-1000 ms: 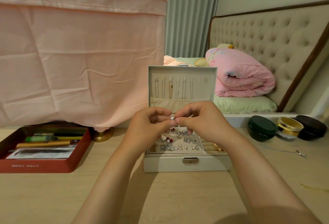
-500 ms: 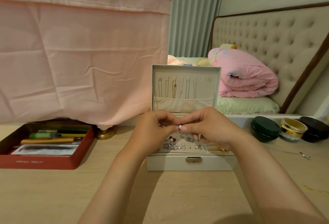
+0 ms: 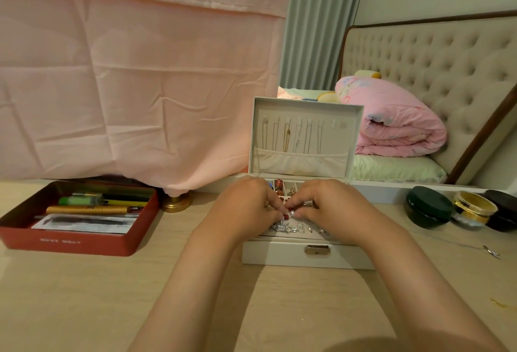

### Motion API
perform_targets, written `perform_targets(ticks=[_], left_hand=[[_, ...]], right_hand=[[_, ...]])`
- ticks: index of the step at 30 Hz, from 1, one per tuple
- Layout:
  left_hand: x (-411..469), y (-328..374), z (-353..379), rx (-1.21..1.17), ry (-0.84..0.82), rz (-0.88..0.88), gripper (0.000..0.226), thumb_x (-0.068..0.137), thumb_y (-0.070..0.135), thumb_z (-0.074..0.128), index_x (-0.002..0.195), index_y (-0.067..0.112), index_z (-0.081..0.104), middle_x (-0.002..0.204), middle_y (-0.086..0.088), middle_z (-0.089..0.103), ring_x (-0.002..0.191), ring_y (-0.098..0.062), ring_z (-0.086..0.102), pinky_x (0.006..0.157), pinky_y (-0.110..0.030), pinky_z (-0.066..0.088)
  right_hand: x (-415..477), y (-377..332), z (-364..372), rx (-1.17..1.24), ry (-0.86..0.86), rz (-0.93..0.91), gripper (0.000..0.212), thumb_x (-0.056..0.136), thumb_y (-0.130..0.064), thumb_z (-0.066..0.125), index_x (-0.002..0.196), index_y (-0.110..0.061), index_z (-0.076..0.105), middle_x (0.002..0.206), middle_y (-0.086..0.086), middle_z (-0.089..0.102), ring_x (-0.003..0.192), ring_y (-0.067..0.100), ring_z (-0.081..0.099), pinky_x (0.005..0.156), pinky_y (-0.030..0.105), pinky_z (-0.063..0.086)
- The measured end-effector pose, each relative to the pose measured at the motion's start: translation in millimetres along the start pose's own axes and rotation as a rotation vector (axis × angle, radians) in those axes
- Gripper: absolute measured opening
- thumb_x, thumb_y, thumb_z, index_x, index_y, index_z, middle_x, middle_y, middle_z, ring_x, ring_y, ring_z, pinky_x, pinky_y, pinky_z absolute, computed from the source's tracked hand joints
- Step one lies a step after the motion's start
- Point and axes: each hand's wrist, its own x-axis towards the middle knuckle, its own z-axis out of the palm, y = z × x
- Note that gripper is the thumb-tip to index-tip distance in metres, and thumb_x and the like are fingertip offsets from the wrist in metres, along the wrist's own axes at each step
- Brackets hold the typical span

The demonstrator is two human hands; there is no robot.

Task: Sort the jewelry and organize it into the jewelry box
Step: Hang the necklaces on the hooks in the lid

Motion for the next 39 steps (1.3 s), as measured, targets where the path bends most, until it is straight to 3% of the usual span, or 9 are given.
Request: perform_targets(ticks=[6,10,15,21,23,27,30,35,39], left_hand=[[-0.5,-0.8,0.0,-0.002,-0.003,-0.015,0.007,0.082,0.037,0.075,0.088,0.039,0.079,0.091,0.008,0.068,0.095,-0.012,0.057,0.082,-0.031,0.049],[0.0,-0.9,0.2,0.003,0.003,-0.023,0.006,0.081,0.036,0.075,0.087,0.038,0.079,0.09,0.009,0.068,0.093,-0.01,0.058,0.08,-0.029,0.049],[0.8,-1.2,1.5,0.002,0.003,-0.03,0.004,0.081,0.038,0.075,0.084,0.037,0.077,0.091,0.011,0.067,0.095,-0.01,0.056,0.082,-0.031,0.05],[0.6,0.8,0.7,0.025,-0.004,-0.026,0.006,0.083,0.036,0.073,0.086,0.034,0.077,0.088,0.012,0.067,0.089,-0.007,0.055,0.078,-0.029,0.05],[0.6,2.5,0.0,0.036,-0.009,-0.031,0.008,0.083,0.037,0.071,0.086,0.034,0.077,0.086,0.013,0.066,0.088,-0.007,0.055,0.077,-0.03,0.051],[1.3,12.7,-2.8,-0.006,0.041,-0.022,0.01,0.083,0.043,0.068,0.086,0.035,0.072,0.088,0.015,0.064,0.091,-0.006,0.054,0.075,-0.03,0.047],[0.9,34.9,0.7,-0.042,0.08,0.04,0.006,0.086,0.042,0.066,0.088,0.037,0.068,0.089,0.02,0.062,0.09,0.0,0.051,0.077,-0.028,0.044],[3.4,100.3,27.8,-0.101,0.057,0.182,0.005,0.092,0.035,0.062,0.093,0.036,0.067,0.088,0.023,0.059,0.088,0.0,0.051,0.078,-0.025,0.045],[10.5,164.6,65.1,-0.104,-0.054,0.315,0.012,0.093,0.03,0.061,0.102,0.032,0.069,0.09,0.018,0.06,0.082,-0.003,0.051,0.075,-0.025,0.044]], right_hand=[[-0.7,-2.4,-1.9,0.011,-0.024,-0.016,0.023,0.091,-0.034,0.071,0.11,-0.044,0.074,0.097,-0.022,0.065,0.097,0.006,0.059,0.081,0.03,0.047],[-0.7,-5.4,1.6,-0.015,-0.045,-0.014,0.023,0.092,-0.034,0.07,0.111,-0.046,0.073,0.085,-0.024,0.056,0.094,0.004,0.057,0.072,0.026,0.04],[-2.5,-4.8,0.4,0.015,-0.026,0.031,0.026,0.09,-0.036,0.071,0.114,-0.045,0.071,0.101,-0.02,0.067,0.094,0.005,0.06,0.078,0.028,0.045],[-2.0,-2.9,3.0,0.05,-0.014,0.051,0.014,0.087,-0.033,0.075,0.097,-0.041,0.076,0.09,-0.023,0.061,0.095,0.004,0.06,0.079,0.027,0.046],[-2.9,-0.6,1.4,0.116,-0.019,0.073,0.012,0.085,-0.034,0.077,0.094,-0.042,0.076,0.091,-0.022,0.067,0.087,0.0,0.062,0.08,0.029,0.05],[-13.0,6.3,-12.9,0.394,0.086,0.073,0.011,0.087,-0.028,0.076,0.092,-0.039,0.076,0.089,-0.022,0.069,0.062,-0.003,0.059,0.065,0.021,0.046],[-34.7,22.5,-35.8,0.471,0.157,0.094,0.013,0.089,-0.025,0.075,0.09,-0.038,0.076,0.09,-0.017,0.071,0.057,-0.006,0.055,0.059,0.01,0.039],[-87.7,83.7,-65.2,0.347,0.137,0.269,0.009,0.088,-0.026,0.077,0.088,-0.035,0.078,0.084,-0.017,0.071,0.064,-0.01,0.058,0.062,0.014,0.039],[-136.2,129.2,-74.7,0.21,-0.022,0.41,0.008,0.087,-0.027,0.078,0.091,-0.035,0.078,0.083,-0.018,0.072,0.072,-0.007,0.063,0.064,0.01,0.043]])
